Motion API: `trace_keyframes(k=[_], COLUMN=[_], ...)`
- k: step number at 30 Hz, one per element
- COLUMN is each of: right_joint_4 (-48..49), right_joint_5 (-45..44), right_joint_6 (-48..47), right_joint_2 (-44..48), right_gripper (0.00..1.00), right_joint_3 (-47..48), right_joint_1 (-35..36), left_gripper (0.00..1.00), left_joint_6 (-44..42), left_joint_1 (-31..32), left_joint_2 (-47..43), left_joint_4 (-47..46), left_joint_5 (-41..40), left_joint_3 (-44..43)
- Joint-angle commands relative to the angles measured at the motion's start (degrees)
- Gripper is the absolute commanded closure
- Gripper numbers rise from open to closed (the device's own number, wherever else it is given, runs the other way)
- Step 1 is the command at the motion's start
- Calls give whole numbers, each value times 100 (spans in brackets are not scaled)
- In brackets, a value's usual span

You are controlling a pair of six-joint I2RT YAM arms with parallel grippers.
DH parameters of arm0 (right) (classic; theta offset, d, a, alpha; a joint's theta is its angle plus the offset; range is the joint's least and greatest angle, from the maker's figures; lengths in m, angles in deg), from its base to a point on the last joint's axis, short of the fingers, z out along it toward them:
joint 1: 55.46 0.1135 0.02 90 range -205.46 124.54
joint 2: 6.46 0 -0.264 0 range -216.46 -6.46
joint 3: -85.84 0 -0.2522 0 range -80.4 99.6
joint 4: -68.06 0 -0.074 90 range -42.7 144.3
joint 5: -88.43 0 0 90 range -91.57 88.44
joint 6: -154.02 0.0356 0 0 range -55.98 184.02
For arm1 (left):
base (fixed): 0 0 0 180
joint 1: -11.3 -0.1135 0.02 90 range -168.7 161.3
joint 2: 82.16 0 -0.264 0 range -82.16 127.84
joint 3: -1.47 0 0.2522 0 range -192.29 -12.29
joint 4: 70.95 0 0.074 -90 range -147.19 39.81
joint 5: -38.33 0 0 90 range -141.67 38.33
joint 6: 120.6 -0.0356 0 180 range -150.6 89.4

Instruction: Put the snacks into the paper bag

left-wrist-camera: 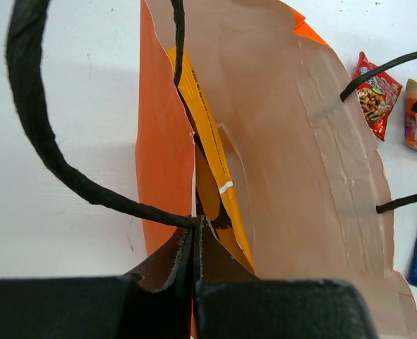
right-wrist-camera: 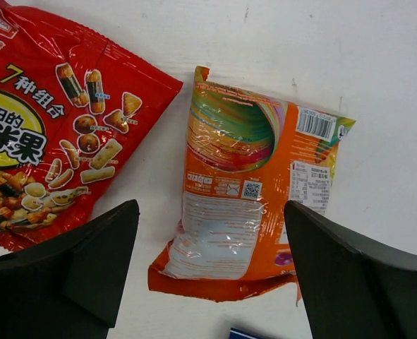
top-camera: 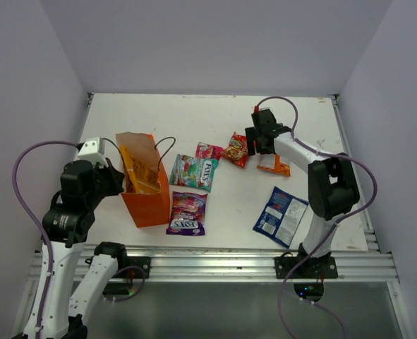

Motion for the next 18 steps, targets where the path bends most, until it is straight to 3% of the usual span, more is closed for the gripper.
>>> trace_keyframes(k=[1,8,10,12,13,18], right_joint_4=[46,-245,-271,-376,-385,-455], right_joint_5=[195,-271,-254,-228,-228,166], right_joint_6=[203,362,353,327,344,91], right_joint_2=[-306,-535,-640,-694,-641,175], right_gripper=[13,13,37,86,100,100], right_joint_3=[-60,-201,-183,-131,-130,-17], right_joint_1=[-10,-54,-107,-124,-124,-2], left_gripper=[100,100,100,100,100,100], left_joint_6=[-127,-118,-127,-127,-127,-127], left_joint_1=[31,31,31,31,31,31], left_joint_2=[136,162,162,162,154,127], left_joint_4=[-245,-290,-290,-281,-281,-263], left_joint_5=[21,30,30,21,21,30], left_joint_3=[-182,-173,-190,-191,-208,-217])
